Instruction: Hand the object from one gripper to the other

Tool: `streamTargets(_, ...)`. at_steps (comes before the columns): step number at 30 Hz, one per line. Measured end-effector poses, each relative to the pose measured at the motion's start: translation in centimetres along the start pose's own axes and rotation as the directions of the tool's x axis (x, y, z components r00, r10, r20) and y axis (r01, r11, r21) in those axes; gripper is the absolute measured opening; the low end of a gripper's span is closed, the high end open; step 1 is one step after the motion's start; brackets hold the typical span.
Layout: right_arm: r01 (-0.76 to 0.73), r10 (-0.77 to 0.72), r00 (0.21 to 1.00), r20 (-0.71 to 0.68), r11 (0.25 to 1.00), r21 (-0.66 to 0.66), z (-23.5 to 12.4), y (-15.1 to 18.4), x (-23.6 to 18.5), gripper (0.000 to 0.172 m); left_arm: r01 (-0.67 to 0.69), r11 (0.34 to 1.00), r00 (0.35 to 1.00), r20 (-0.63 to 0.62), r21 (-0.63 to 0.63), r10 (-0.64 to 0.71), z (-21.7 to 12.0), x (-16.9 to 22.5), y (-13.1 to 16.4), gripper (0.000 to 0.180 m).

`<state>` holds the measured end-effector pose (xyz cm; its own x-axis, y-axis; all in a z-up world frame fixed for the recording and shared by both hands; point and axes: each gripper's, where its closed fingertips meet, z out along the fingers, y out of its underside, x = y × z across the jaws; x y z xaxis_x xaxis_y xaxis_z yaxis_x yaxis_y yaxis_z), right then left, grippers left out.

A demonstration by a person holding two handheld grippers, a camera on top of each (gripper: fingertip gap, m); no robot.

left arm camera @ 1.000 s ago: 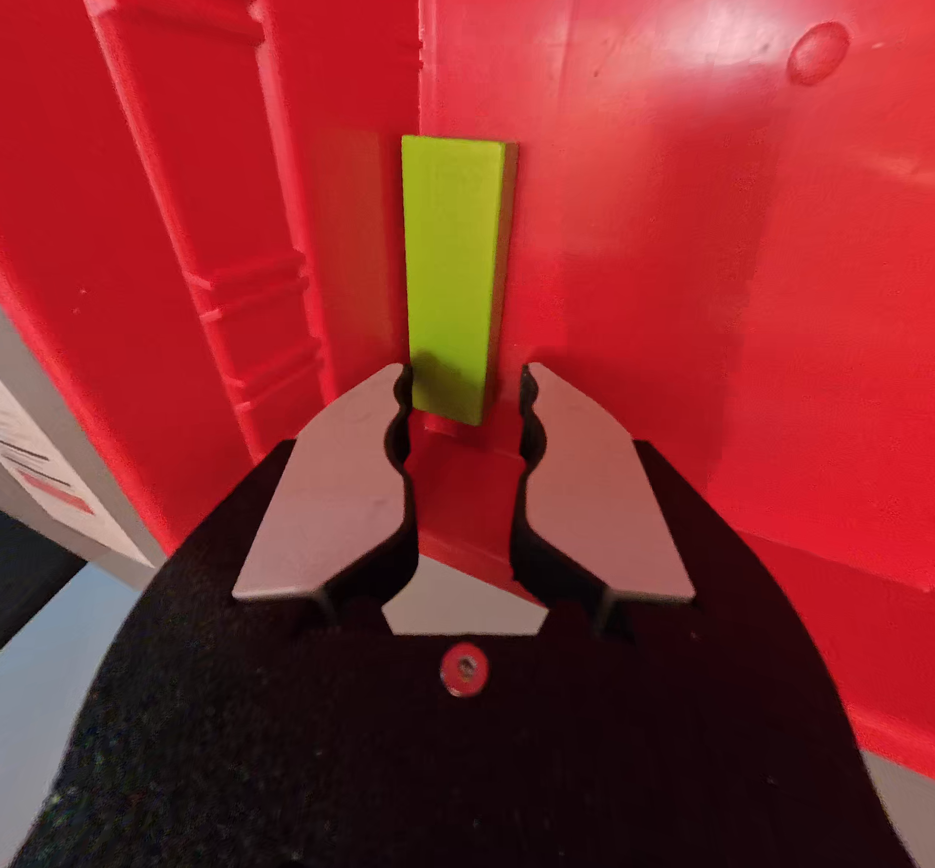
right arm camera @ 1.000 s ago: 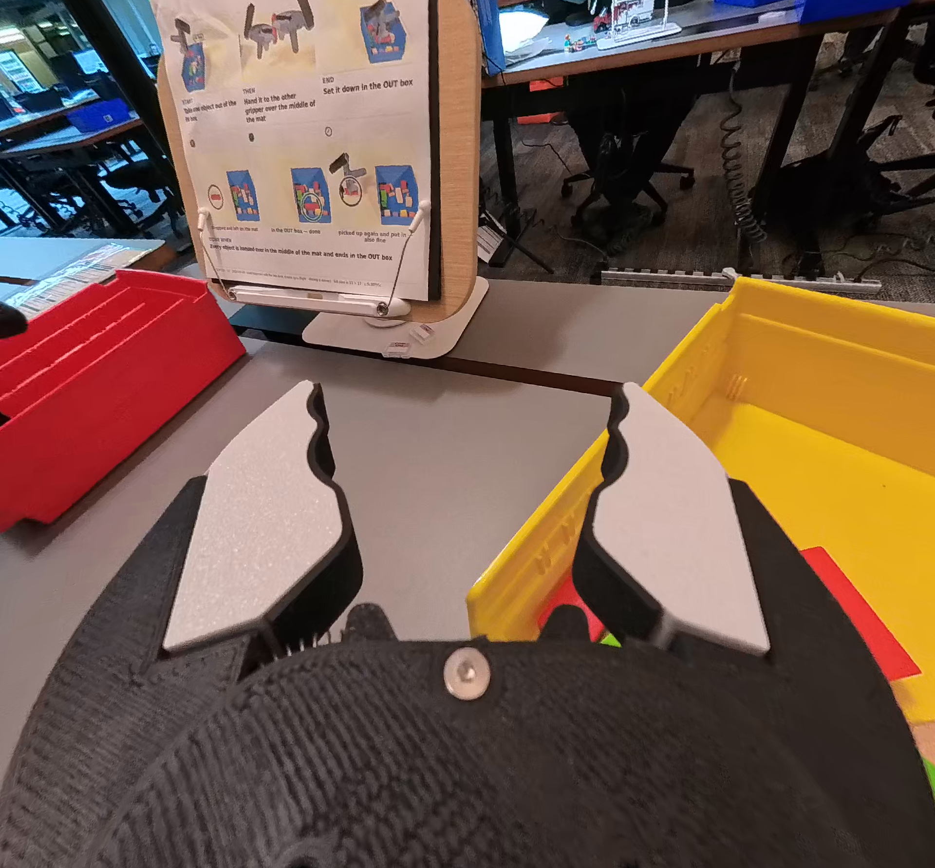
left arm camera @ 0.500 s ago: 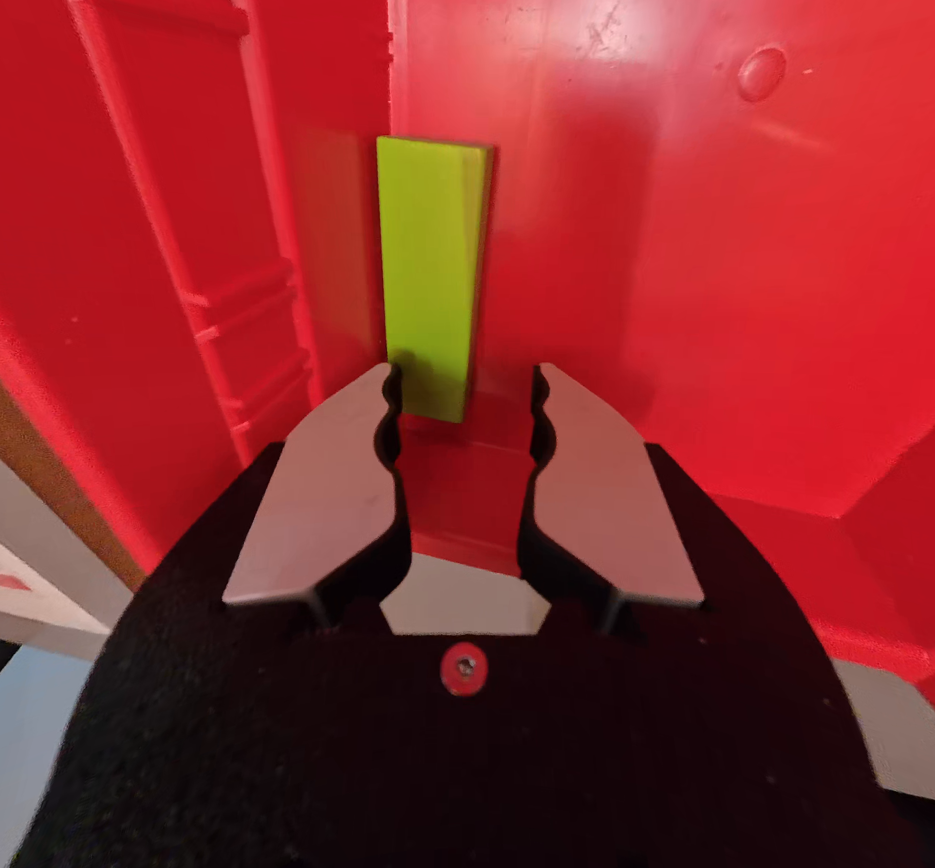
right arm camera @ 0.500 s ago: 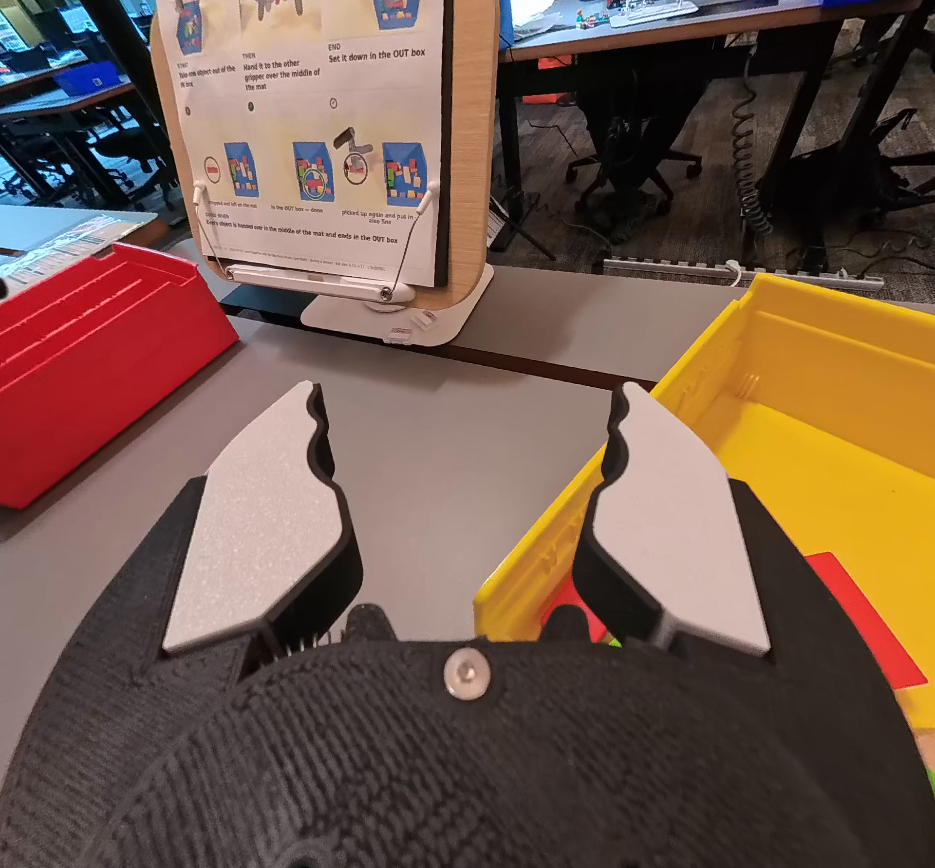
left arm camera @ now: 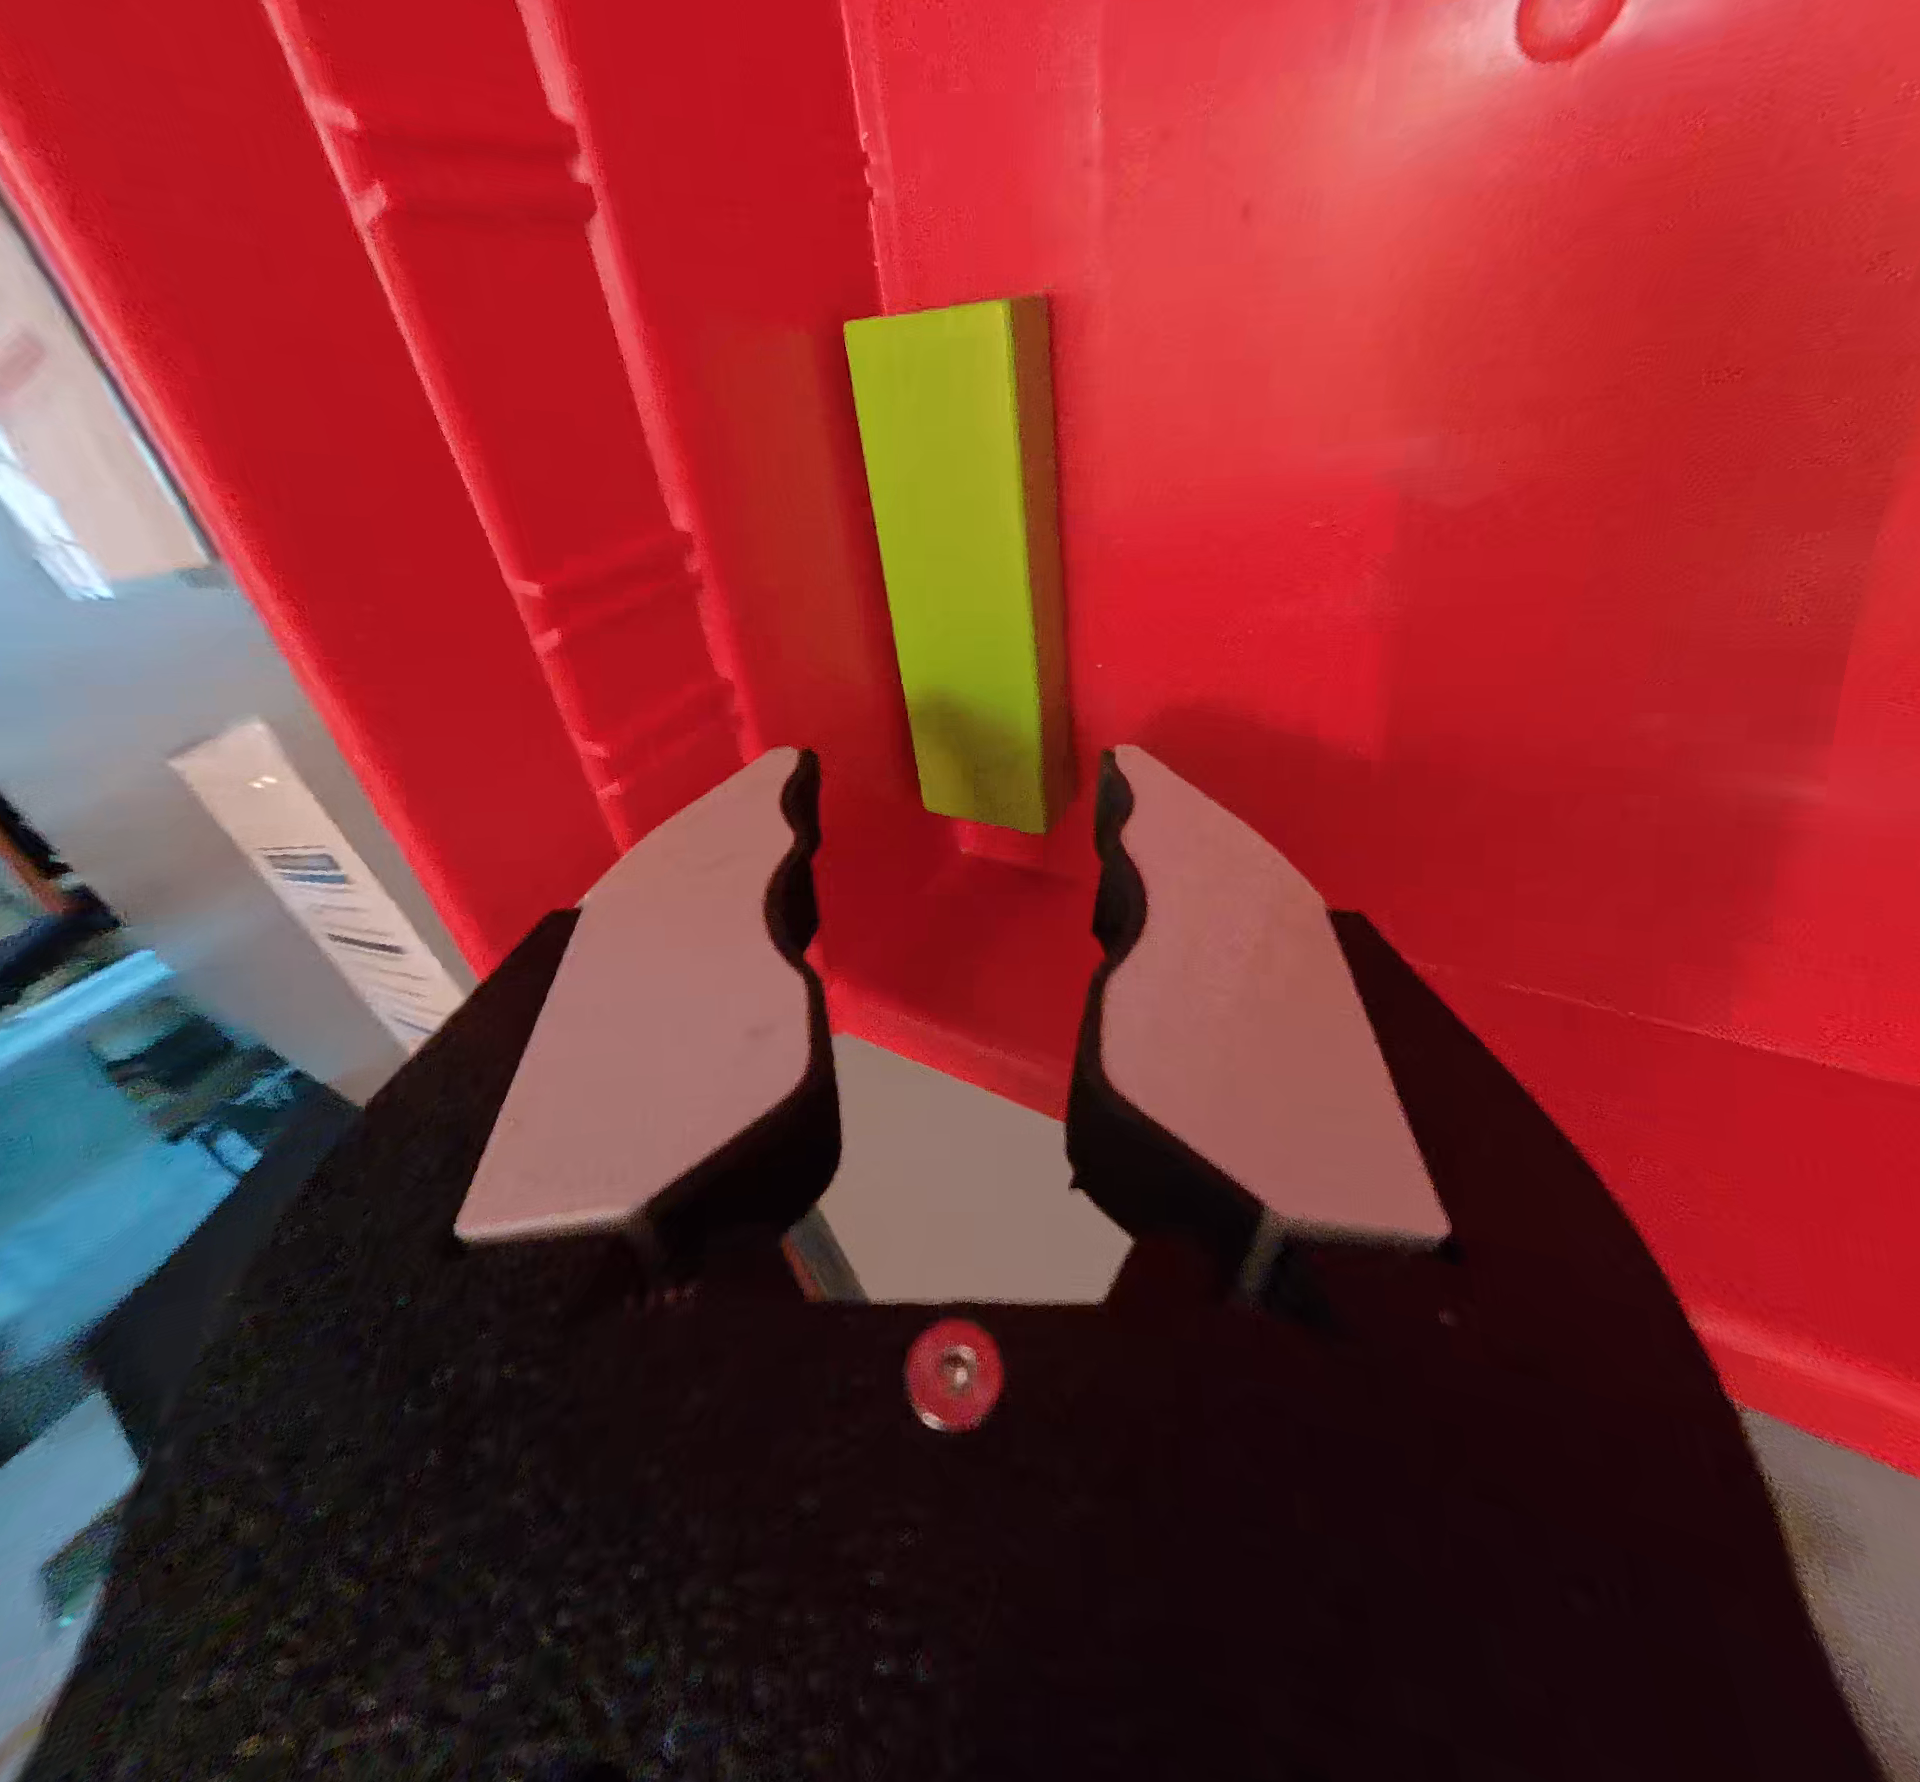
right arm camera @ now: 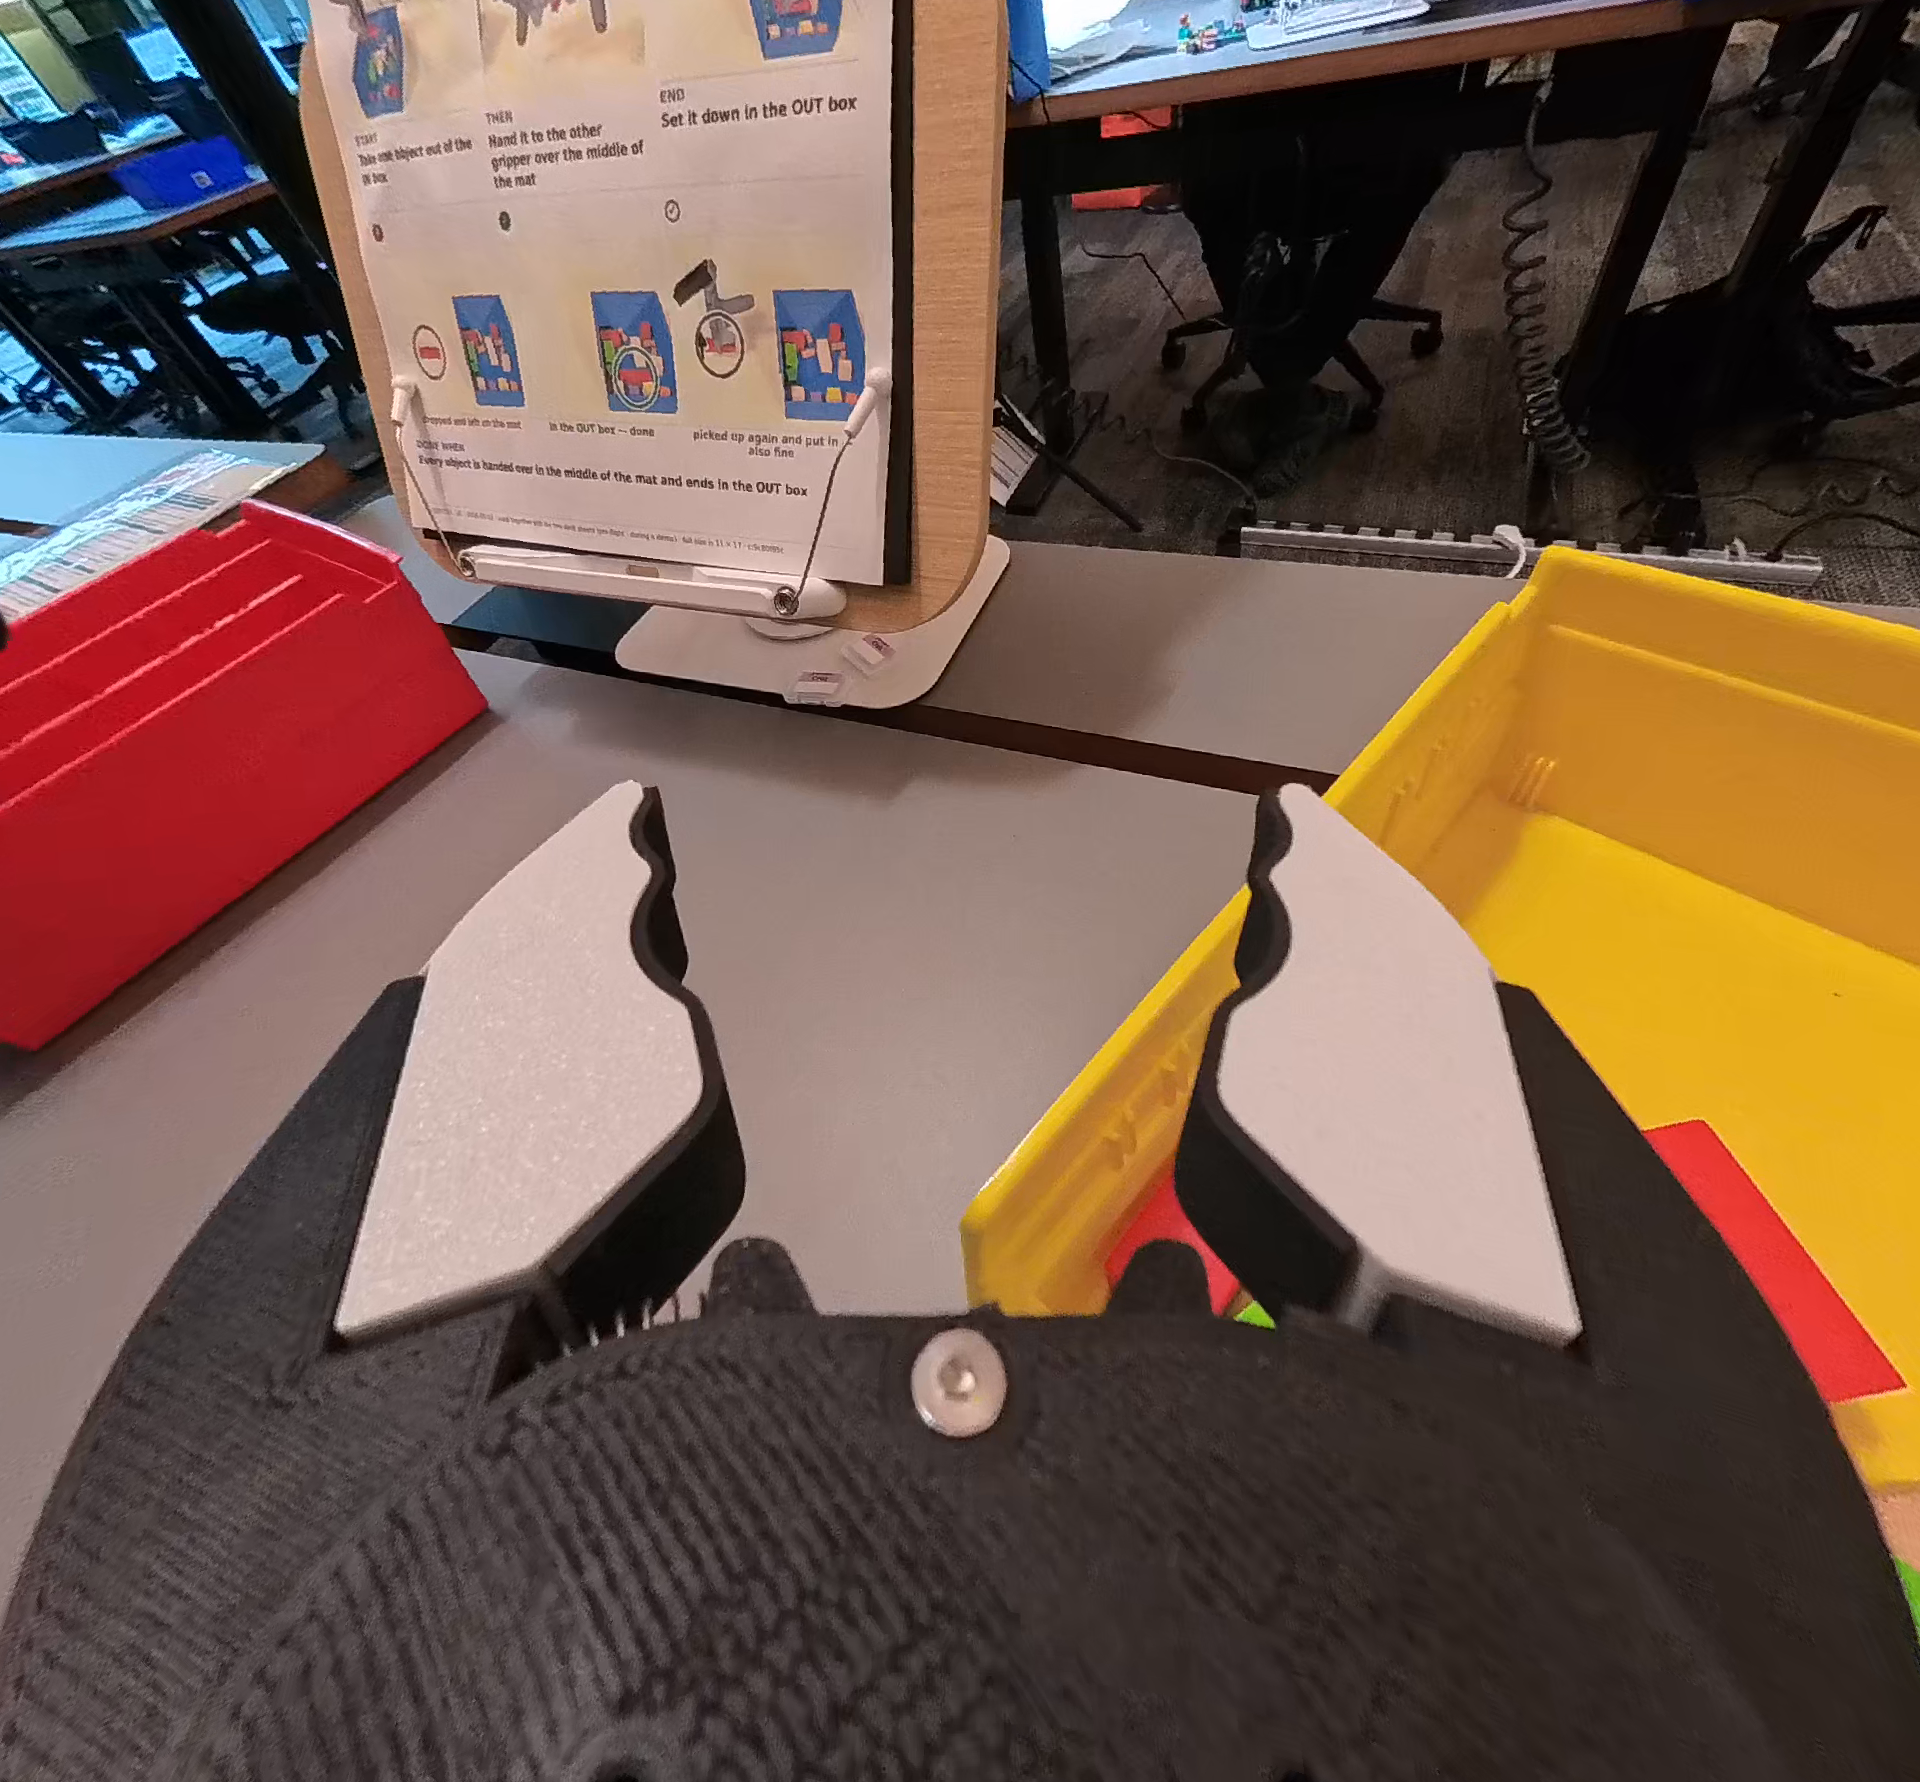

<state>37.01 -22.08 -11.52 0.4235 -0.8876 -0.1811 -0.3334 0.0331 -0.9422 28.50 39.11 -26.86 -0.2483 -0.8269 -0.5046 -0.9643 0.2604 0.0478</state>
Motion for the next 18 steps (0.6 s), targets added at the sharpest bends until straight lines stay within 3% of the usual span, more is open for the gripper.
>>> streamTargets(6,0.005,-0.005,1.0,-0.001,1.0,-0.003,0.1,0.1,0.0,0.106,0.046,0.998,0.999,0.011,0.033,-0.047,1.0,0.3,-0.6,0.044)
streamTargets(8,0.005,-0.005,1.0,0.0,1.0,-0.006,0.1,0.1,0.0,0.106,0.093,0.995,0.996,-0.008,0.044,-0.093,1.7,0.8,-0.5,0.024)
streamTargets(9,0.006,-0.006,1.0,-0.001,1.0,-0.009,0.1,0.2,0.0,0.106,0.107,0.993,0.994,0.007,0.058,-0.107,1.8,0.8,-0.5,0.022)
streamTargets(13,0.005,-0.005,1.0,-0.003,1.0,-0.013,0.3,0.3,0.1,0.106,0.047,0.996,0.994,0.092,0.07,-0.054,1.9,0.5,-0.4,0.019)
streamTargets(18,0.015,-0.015,1.0,-0.003,1.0,-0.026,0.4,0.5,0.0,0.106,0.057,0.989,0.994,0.084,0.133,-0.069,1.3,0.3,-0.6,0.005)
